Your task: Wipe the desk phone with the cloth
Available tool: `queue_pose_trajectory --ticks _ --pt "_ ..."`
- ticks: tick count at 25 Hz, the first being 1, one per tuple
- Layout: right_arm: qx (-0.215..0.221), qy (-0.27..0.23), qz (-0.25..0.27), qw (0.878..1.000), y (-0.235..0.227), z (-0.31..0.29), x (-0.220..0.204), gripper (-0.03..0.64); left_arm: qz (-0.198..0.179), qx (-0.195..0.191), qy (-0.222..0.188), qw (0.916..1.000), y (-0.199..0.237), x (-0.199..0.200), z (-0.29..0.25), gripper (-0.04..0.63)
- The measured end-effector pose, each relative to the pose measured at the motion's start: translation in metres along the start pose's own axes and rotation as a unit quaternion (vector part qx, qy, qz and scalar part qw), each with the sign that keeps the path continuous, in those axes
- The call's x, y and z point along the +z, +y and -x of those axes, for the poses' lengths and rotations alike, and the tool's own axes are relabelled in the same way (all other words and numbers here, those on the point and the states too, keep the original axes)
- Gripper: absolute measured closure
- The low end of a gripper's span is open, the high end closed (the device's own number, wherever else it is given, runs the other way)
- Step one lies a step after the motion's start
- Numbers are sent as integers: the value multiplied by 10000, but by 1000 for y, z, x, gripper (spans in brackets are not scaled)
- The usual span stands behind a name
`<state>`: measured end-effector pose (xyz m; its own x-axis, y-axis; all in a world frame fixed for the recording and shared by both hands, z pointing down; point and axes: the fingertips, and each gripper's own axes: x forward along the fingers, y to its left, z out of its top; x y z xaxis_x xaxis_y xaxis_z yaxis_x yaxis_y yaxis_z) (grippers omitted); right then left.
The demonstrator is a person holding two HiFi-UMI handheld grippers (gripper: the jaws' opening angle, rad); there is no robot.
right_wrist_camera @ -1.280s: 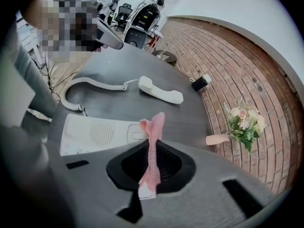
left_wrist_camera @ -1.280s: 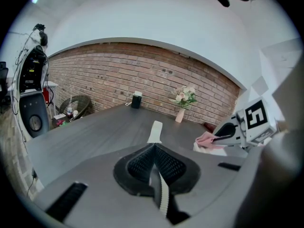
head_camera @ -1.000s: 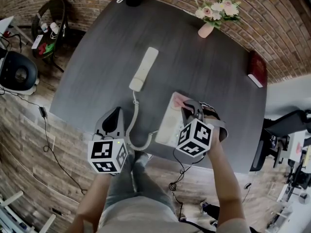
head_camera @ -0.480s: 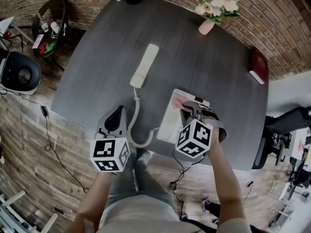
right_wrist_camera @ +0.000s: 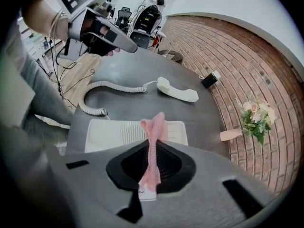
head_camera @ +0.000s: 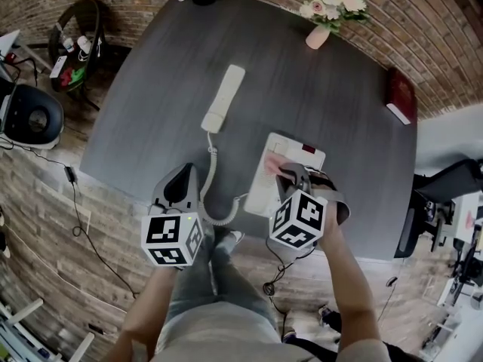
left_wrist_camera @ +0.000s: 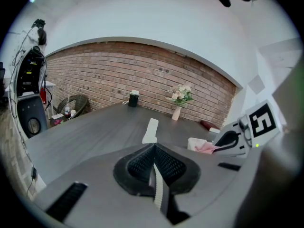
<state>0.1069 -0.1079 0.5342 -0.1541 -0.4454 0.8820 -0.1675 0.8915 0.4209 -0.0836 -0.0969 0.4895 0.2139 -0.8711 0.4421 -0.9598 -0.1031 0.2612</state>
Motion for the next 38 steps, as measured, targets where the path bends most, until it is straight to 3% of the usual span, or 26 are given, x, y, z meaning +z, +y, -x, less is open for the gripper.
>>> queue_pose_trajectory --ticks 22,38 --pt "512 -151 -151 9985 46 10 -3 595 -129 -213 165 9996 -20 -14 -5 592" --pt "1200 -212 -348 9919 87 14 -3 595 -114 -287 307 9991 -25 -27 -7 592"
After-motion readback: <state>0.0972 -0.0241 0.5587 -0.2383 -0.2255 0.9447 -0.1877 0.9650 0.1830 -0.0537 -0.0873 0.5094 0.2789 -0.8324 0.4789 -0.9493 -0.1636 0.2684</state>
